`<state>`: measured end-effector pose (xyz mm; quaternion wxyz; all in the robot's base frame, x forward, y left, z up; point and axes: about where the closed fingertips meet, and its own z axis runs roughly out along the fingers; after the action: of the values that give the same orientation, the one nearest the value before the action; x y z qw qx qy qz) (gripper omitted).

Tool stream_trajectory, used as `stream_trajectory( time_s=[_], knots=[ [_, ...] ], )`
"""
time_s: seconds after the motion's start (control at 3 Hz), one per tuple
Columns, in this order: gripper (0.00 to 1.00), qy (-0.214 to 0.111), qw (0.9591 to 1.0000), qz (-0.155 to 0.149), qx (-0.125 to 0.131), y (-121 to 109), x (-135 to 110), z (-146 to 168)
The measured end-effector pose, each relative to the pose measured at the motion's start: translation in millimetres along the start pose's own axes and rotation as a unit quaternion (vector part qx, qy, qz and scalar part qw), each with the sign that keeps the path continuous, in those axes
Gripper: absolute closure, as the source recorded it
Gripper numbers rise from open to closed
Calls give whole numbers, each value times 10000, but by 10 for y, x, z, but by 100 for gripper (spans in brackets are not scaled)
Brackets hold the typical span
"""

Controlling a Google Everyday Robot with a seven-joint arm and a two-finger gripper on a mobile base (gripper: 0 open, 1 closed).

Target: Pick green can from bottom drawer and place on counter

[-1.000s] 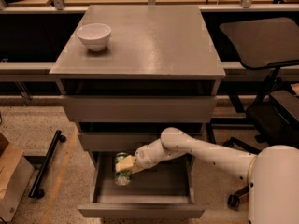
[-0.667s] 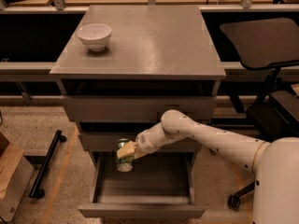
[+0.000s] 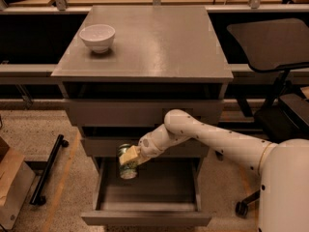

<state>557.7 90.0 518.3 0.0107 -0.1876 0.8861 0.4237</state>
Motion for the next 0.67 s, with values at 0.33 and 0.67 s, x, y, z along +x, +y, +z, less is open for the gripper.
stream_trajectory(
  time_s=[0.33, 0.67],
  knots=[
    [100, 282, 9988, -325, -227, 286, 25, -184],
    [100, 472, 9954, -769, -320, 697, 104, -444]
  ],
)
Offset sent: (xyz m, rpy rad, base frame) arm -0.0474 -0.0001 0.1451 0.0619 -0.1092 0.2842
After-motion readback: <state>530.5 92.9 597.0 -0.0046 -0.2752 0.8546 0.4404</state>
